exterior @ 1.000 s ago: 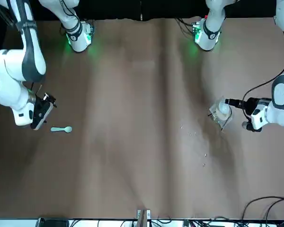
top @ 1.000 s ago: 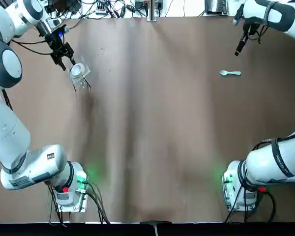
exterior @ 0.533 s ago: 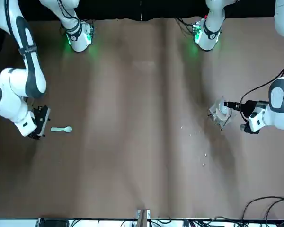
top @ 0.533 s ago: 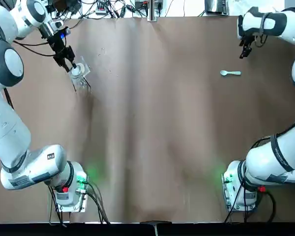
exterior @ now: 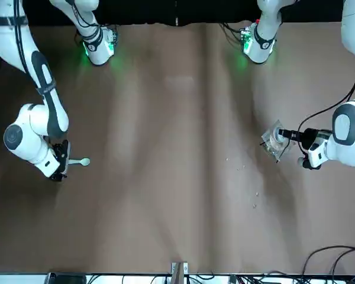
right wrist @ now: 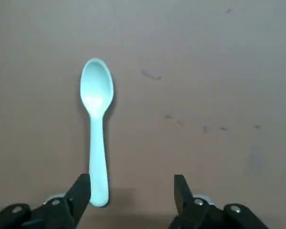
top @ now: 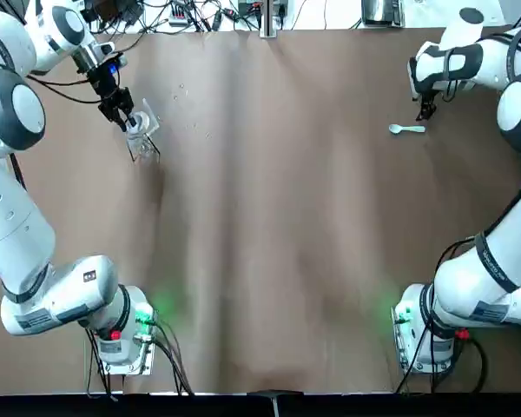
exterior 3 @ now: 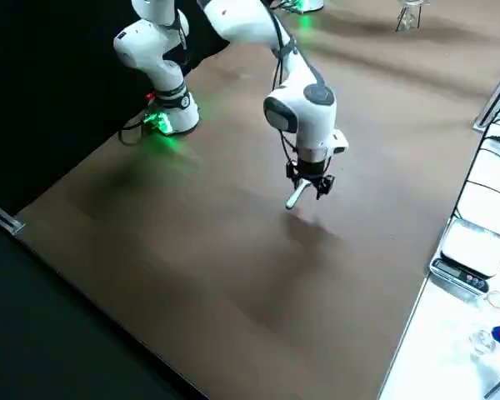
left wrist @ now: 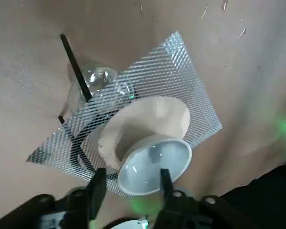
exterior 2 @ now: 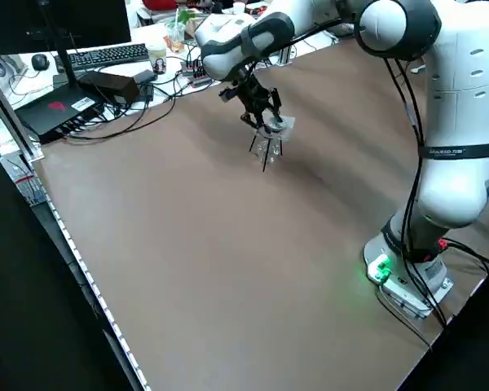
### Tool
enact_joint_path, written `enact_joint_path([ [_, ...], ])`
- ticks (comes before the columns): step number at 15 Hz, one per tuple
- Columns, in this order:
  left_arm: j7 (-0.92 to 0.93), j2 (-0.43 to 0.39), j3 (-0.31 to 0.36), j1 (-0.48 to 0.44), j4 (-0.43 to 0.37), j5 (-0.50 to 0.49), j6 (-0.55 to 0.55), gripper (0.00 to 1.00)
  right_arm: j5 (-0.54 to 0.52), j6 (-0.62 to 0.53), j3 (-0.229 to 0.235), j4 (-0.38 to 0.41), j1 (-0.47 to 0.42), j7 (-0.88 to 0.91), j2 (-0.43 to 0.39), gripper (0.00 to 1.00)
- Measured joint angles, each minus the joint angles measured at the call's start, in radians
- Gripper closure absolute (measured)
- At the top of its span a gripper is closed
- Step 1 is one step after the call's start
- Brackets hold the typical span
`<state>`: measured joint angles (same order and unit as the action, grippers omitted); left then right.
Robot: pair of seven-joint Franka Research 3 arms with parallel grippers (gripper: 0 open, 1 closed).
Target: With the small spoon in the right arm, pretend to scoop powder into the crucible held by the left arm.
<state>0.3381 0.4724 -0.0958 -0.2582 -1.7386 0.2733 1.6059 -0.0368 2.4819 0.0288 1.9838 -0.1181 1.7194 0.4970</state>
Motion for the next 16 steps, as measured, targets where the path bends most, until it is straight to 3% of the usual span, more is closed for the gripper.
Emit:
enact_joint_path([
  [2,0.000,0.000,0.000,0.001,0.002,0.000,0.002,0.54,-0.001,0.003,0.000,-0.001,-0.010,0.016,0.019,0.21],
  [4,0.000,0.000,0.000,0.001,0.004,0.000,0.002,0.73,-0.001,0.003,0.000,-0.001,-0.013,0.028,0.029,0.22],
  [5,-0.001,0.000,0.000,0.002,0.005,0.000,0.002,0.73,-0.001,0.003,0.000,-0.001,-0.013,0.033,0.032,0.22],
  [8,-0.004,0.000,0.000,0.005,0.007,-0.003,0.002,0.90,-0.001,0.001,0.000,0.000,-0.016,0.039,0.038,0.22],
  [16,-0.090,-0.025,-0.022,0.001,0.029,0.018,-0.002,0.94,-0.001,-0.013,0.000,0.012,-0.029,0.040,0.056,0.25],
])
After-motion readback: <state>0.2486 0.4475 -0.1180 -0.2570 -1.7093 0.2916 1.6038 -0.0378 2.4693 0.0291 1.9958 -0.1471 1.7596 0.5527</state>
